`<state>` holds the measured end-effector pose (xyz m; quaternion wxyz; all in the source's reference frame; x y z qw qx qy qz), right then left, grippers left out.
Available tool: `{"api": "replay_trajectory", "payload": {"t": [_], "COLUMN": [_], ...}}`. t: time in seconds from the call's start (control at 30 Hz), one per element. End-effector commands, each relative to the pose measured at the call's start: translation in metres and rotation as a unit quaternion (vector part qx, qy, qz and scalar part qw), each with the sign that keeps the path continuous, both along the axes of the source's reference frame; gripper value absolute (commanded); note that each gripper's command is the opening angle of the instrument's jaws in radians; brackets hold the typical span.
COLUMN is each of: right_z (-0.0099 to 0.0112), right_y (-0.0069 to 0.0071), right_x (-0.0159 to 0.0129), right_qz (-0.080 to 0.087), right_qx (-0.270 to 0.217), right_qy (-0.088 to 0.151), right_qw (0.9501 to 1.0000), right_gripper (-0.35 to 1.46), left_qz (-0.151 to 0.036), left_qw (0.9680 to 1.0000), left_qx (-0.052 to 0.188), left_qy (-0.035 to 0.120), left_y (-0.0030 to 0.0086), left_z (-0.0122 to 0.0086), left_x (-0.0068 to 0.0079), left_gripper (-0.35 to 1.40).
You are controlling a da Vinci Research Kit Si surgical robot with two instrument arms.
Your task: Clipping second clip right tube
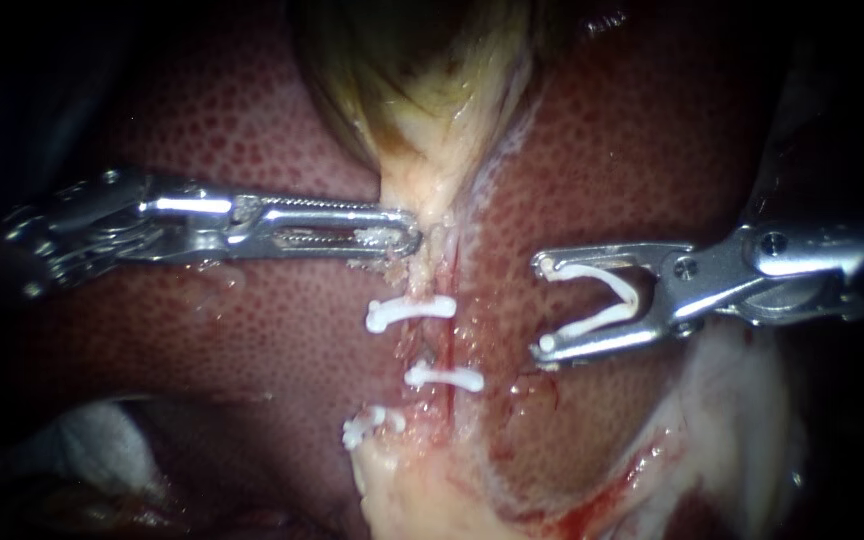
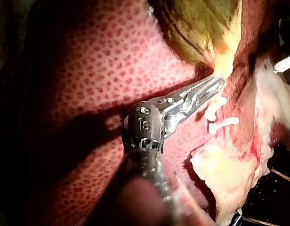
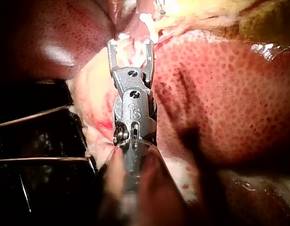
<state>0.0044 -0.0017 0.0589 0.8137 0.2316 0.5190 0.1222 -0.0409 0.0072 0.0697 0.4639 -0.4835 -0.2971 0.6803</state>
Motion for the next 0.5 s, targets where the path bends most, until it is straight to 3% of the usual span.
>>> {"api": "replay_trajectory", "payload": {"t": [0.03, 0.2, 0.23, 0.43, 0.5], "right_z": [0.0000, 0.0000, 0.0001, 0.0001, 0.0001], "right_y": [0.0000, -0.0001, -0.0001, -0.0001, -0.0001], "right_x": [0.0000, 0.0001, 0.0001, 0.0002, 0.0002], "right_qz": [0.000, 0.000, 0.001, 0.001, 0.001], "right_qx": [0.000, 0.000, 0.000, -0.001, -0.001], "right_qy": [0.000, 0.000, 0.000, -0.001, -0.001], "right_qw": [1.0000, 1.0000, 1.0000, 1.0000, 1.0000], "right_gripper": [0.50, 0.50, 0.50, 0.50, 0.50], "left_qz": [0.001, -0.003, -0.011, -0.038, -0.043], "left_qw": [1.0000, 1.0000, 0.9999, 0.9990, 0.9986], "left_qx": [0.001, 0.005, 0.007, -0.017, -0.022], "left_qy": [-0.002, 0.001, 0.000, -0.015, -0.019], "left_y": [0.0002, 0.0014, 0.0018, 0.0041, 0.0044], "left_z": [-0.0003, -0.0023, -0.0030, -0.0072, -0.0082], "left_x": [0.0002, 0.0021, 0.0029, 0.0070, 0.0078], "left_gripper": [-0.35, -0.35, -0.35, -0.35, -0.35]}}
